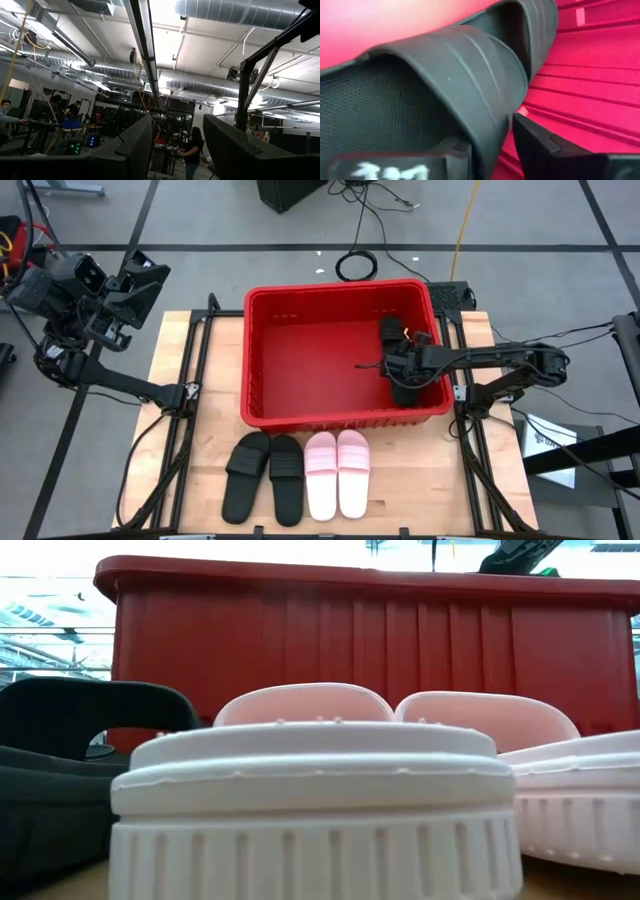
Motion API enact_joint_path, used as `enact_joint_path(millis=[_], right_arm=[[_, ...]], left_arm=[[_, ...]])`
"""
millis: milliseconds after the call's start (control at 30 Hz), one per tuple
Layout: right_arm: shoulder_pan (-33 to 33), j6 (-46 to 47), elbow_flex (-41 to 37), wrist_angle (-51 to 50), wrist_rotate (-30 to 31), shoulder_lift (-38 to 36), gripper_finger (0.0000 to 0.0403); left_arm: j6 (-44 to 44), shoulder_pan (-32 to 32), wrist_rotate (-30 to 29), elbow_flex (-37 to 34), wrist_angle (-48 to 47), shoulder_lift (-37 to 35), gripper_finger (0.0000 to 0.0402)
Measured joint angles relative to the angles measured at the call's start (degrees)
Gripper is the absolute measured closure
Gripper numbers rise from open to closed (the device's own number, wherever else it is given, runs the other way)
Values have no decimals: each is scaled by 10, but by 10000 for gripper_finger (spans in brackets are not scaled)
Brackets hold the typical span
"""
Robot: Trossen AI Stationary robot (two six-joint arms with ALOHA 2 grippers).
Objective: Pick and place slides into bin
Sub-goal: Put the right black slide into the red bin, then adjust the red bin on the table
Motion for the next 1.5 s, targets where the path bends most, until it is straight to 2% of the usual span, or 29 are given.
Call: enact_joint_path(millis=[433, 700, 933, 1333, 1500], right_arm=[[0, -40, -2, -50, -14, -81, 223], [0, -39, -2, -86, -34, -140, 198], [0, -43, -1, -89, -40, -148, 185], [0, 20, 0, -135, -161, -148, 184], [0, 41, 0, -119, -212, -160, 187]], left_arm=[[2, 0, 0, 0, -4, 0, 215], [6, 0, 0, 0, -3, 0, 215], [9, 0, 0, 0, -3, -1, 215], [5, 0, 5, 0, -3, -1, 215], [5, 0, 13, 0, -3, -1, 215]])
